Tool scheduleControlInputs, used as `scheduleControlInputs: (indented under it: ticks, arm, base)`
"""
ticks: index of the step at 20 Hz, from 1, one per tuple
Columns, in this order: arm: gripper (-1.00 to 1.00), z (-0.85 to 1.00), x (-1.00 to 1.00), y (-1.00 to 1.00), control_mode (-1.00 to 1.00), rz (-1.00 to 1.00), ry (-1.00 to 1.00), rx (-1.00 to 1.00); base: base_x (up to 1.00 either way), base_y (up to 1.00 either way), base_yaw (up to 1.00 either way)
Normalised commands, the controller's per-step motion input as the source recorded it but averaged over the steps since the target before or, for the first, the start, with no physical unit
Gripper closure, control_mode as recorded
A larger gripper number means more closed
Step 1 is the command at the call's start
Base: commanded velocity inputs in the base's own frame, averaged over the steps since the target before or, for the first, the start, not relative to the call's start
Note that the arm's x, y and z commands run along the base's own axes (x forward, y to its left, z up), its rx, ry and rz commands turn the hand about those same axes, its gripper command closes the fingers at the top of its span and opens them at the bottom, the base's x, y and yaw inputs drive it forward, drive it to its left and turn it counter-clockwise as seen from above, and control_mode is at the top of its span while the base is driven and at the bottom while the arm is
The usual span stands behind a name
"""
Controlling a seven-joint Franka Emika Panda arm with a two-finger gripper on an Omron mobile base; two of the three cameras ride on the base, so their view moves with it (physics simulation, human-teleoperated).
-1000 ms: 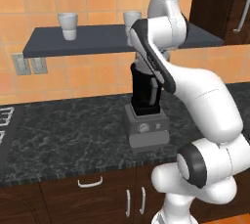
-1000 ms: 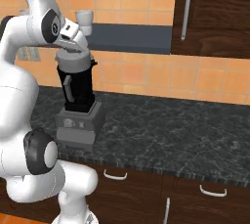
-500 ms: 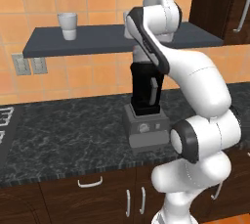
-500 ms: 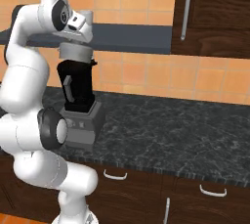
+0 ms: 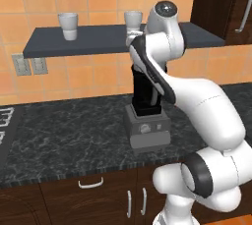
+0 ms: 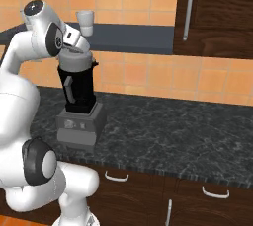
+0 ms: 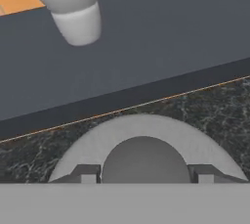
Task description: Close the lid blender by securely placing the lid on top.
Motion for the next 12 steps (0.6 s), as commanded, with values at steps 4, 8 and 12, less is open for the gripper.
scheduleControlInputs:
  ticks: [4, 8, 12]
  arm:
    - [1.00, -0.34, 0.14, 0.01, -1.00, 0.00, -0.22, 0.00]
    - [-1.00, -0.25, 0.14, 0.11, -1.00, 0.00, -0.10, 0.00]
    - [-1.00, 0.39, 0.00, 0.43, -1.00, 0.00, 0.06, -0.04]
  base:
    - [0.00, 0.00, 0.00]
    - [0.00, 0.00, 0.00]
    - [0.00, 0.00, 0.00]
